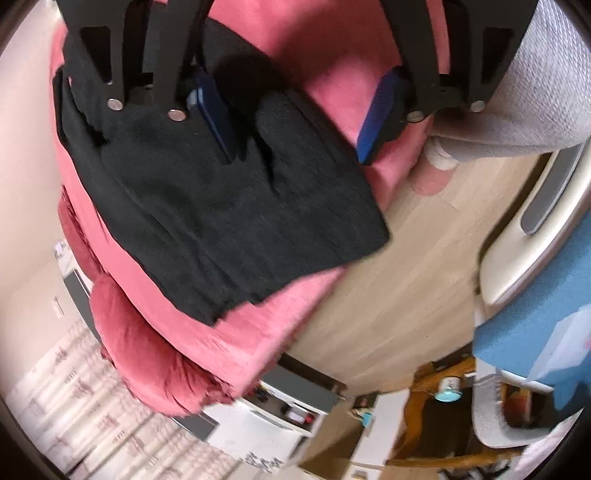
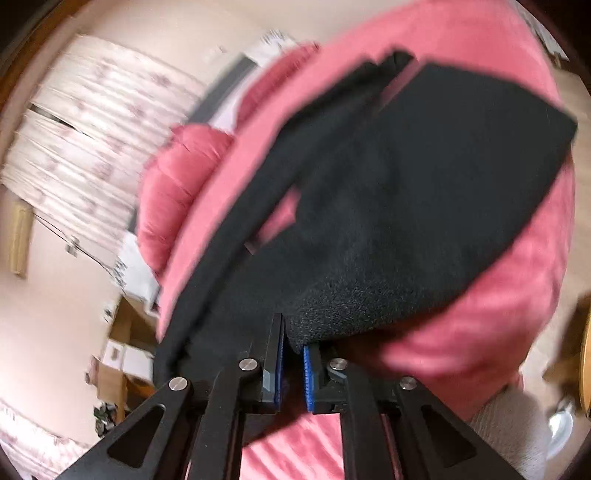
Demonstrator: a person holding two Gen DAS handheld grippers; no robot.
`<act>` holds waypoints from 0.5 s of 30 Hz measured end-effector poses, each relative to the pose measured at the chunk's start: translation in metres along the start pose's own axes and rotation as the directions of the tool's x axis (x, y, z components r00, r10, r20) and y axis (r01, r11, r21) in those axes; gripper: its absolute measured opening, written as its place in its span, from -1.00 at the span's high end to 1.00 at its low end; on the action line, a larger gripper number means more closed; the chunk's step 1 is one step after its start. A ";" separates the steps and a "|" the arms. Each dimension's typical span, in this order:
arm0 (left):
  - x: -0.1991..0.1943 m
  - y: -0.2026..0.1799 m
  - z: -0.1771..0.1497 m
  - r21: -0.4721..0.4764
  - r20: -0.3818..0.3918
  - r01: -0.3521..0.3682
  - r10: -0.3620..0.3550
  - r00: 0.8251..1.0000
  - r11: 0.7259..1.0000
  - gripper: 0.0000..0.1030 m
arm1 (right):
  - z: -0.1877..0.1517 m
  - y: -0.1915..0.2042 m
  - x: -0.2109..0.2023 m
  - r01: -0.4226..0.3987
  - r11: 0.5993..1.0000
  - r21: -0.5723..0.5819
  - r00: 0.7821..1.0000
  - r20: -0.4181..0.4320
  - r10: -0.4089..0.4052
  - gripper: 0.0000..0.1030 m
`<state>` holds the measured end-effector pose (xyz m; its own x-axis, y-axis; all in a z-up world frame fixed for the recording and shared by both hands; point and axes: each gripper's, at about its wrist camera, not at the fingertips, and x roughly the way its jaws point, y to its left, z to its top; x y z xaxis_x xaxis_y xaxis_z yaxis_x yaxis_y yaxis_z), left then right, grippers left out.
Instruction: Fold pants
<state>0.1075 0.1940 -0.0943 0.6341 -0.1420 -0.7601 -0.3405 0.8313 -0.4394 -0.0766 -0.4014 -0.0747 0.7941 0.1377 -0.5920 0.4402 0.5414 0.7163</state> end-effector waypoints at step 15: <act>-0.041 -0.010 0.028 0.022 -0.001 0.111 -0.111 0.994 0.994 0.54 | 0.022 0.031 -0.038 -0.045 0.992 -0.122 0.990 0.125 0.061 0.90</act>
<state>0.1042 0.2062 -0.0450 0.6674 -0.2339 -0.7070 -0.2525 0.8220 -0.5104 -0.0840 -0.4077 -0.0223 0.8656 0.0651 -0.4964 0.3494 0.6315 0.6922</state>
